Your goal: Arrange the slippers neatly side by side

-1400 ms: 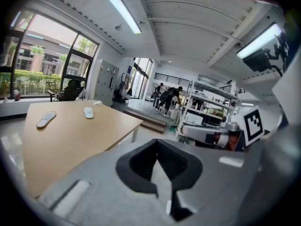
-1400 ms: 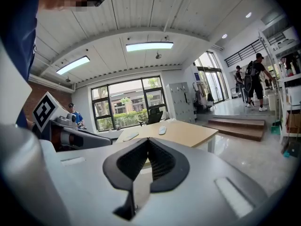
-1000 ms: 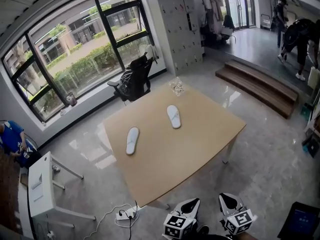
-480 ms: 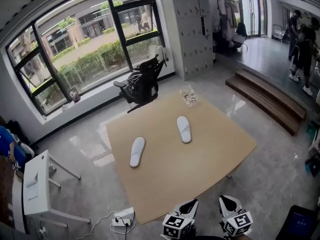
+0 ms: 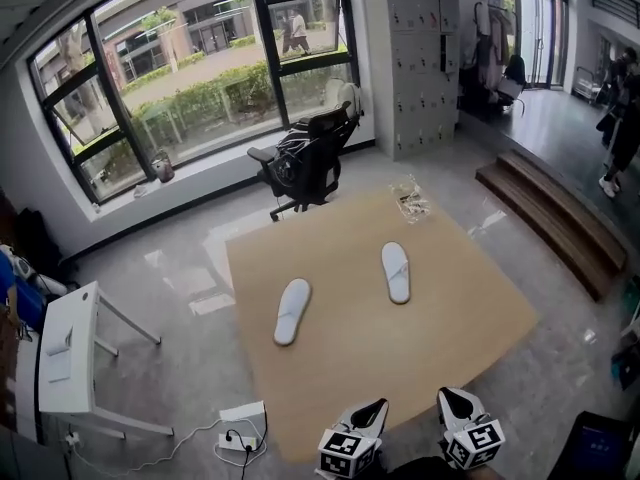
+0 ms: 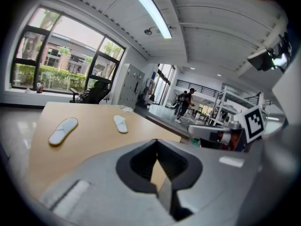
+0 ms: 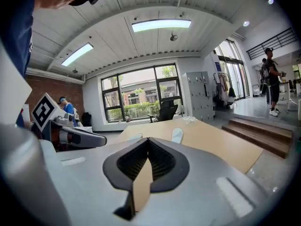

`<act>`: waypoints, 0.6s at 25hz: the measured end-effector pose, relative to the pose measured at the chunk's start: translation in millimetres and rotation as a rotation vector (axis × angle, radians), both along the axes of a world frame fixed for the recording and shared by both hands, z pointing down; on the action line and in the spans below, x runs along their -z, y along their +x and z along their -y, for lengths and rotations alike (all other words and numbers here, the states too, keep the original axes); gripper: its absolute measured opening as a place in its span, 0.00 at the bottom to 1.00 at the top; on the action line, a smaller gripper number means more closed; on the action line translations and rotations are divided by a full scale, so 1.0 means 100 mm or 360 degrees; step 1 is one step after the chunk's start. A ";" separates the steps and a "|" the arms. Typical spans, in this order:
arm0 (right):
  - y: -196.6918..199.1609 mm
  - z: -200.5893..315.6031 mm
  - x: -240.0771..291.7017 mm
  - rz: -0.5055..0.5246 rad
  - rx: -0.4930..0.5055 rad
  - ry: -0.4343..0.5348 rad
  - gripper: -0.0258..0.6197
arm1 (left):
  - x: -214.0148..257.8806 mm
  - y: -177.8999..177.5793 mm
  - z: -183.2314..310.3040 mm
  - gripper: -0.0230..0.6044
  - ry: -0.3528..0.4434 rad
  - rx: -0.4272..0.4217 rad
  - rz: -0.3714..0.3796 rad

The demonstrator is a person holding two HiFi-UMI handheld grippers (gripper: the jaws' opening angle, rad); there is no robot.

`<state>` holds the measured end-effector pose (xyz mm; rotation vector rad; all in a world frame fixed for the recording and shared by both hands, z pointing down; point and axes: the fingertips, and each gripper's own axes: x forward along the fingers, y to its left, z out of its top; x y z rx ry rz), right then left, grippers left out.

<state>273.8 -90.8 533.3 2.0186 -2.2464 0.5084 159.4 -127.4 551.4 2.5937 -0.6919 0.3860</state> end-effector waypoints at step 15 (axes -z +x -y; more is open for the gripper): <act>0.53 1.33 -0.34 0.0038 0.0223 -0.0117 0.16 | -0.06 -0.22 1.14 0.04 0.0003 0.0535 0.0112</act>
